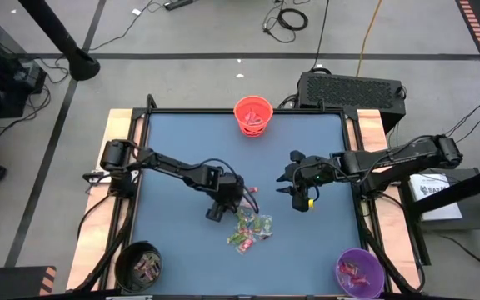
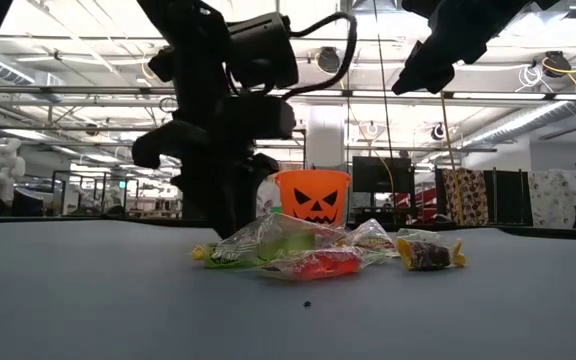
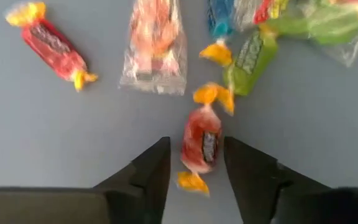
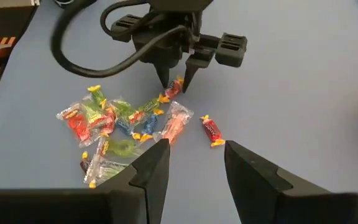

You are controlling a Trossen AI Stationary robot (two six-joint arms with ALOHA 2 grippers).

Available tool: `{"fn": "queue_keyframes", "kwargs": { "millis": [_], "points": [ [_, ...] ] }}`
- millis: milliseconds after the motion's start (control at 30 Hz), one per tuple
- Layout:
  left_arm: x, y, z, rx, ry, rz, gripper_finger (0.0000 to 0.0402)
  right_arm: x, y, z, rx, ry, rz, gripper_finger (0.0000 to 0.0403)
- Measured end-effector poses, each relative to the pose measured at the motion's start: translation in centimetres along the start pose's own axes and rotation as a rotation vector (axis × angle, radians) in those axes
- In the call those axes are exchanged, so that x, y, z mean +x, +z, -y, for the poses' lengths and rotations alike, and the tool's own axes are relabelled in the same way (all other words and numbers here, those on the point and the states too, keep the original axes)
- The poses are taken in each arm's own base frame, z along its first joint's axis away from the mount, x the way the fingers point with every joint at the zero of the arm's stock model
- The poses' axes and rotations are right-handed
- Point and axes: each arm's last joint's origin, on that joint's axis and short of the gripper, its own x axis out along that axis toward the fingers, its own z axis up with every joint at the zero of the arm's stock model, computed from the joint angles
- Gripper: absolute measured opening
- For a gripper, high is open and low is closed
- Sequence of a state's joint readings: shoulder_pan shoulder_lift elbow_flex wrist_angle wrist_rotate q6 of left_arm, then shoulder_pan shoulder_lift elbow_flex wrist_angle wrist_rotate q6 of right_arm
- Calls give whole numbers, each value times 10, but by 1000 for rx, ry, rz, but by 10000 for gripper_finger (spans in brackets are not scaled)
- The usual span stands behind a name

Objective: Sort candy by brand, put in halloween buckets
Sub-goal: Put the orange candy into the black bucket

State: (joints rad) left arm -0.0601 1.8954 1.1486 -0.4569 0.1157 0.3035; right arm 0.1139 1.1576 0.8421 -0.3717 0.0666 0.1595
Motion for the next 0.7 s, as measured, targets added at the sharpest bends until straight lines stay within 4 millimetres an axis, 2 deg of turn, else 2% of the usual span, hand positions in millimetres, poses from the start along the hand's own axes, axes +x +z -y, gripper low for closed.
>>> {"fn": "queue_keyframes", "kwargs": {
  "millis": [500,700],
  "points": [
    [4,-1,0,43,-14,-6,77,0,0,0,-6,0,-1,146],
    [3,-1,0,44,-13,-6,66,0,0,0,-6,0,-1,146]
  ]
}}
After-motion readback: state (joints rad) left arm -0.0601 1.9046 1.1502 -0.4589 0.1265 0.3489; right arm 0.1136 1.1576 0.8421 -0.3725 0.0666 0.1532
